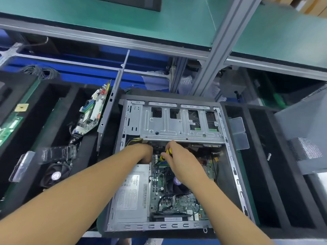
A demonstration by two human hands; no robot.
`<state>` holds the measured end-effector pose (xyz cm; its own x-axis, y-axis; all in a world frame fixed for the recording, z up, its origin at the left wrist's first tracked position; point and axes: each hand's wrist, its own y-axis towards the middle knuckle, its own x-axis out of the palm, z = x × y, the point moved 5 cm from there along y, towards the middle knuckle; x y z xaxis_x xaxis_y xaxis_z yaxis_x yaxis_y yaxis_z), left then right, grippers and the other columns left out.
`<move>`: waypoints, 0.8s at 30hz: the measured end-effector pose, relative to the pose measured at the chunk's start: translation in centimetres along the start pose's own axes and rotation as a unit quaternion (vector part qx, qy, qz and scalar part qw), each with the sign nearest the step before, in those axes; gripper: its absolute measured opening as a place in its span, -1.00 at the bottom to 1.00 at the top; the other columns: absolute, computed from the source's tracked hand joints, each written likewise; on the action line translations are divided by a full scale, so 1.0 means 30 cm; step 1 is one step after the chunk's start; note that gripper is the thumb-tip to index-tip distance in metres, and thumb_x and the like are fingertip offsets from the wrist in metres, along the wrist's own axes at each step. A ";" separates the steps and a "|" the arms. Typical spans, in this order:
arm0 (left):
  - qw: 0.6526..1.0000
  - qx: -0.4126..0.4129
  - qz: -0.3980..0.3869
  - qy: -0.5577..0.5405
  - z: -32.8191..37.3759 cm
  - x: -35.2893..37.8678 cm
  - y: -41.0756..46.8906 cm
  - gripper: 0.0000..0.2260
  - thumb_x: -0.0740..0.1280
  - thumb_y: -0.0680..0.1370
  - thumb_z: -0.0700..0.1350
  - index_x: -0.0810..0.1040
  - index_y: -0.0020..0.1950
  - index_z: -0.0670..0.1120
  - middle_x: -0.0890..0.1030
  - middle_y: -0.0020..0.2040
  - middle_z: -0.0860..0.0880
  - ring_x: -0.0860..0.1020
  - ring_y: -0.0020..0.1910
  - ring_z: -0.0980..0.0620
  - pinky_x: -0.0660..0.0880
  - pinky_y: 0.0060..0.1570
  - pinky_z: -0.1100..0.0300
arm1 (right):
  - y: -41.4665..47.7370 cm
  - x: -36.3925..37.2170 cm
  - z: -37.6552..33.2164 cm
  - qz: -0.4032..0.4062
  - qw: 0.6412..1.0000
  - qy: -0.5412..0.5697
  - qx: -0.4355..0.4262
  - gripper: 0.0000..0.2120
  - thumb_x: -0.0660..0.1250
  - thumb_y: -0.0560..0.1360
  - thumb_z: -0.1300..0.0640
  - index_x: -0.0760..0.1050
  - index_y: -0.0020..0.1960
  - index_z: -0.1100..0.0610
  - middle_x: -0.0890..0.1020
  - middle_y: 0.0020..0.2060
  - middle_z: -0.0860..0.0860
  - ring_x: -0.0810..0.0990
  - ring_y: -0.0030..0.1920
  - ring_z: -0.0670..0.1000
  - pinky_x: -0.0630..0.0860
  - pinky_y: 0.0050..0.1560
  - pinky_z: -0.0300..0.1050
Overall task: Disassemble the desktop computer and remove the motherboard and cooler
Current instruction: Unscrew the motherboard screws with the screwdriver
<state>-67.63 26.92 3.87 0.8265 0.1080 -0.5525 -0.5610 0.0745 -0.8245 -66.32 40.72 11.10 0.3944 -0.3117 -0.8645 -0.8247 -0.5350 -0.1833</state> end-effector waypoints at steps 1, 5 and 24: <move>1.000 0.000 0.003 0.001 0.003 0.005 0.003 -0.75 0.21 0.61 -0.24 0.56 0.24 -0.22 0.61 0.19 -0.19 0.60 0.06 -0.15 0.49 -0.08 0.06 | 0.002 0.005 0.004 0.000 1.000 -0.001 0.000 -0.82 0.19 0.65 -0.08 0.32 0.08 0.03 0.36 -0.29 -0.16 0.41 -0.29 0.00 0.23 -0.37 -0.08; 1.000 -0.005 0.014 -0.005 0.011 0.018 0.016 -0.82 0.24 0.63 -0.13 0.57 0.09 -0.19 0.56 -0.14 -0.13 0.57 -0.16 -0.11 0.43 -0.18 0.10 | -0.001 0.010 0.005 0.003 1.000 -0.012 -0.015 -0.81 0.18 0.66 -0.08 0.33 0.09 0.05 0.38 -0.28 -0.14 0.41 -0.31 -0.02 0.24 -0.39 -0.09; 0.999 0.014 0.037 -0.012 0.034 -0.011 -0.022 -0.76 0.28 0.60 -0.17 0.54 0.22 -0.22 0.58 0.06 -0.20 0.58 0.03 -0.14 0.53 0.08 0.02 | 0.019 0.020 -0.067 0.025 0.997 -0.040 -0.063 -0.80 0.24 0.64 -0.02 0.35 0.05 0.12 0.36 -0.19 -0.07 0.31 -0.24 0.04 0.20 -0.27 -0.06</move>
<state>-67.59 27.85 4.73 0.7820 0.1373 -0.6080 -0.6213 0.0925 -0.7781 -65.74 38.67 11.43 0.3170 -0.2790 -0.9065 -0.7827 -0.6167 -0.0839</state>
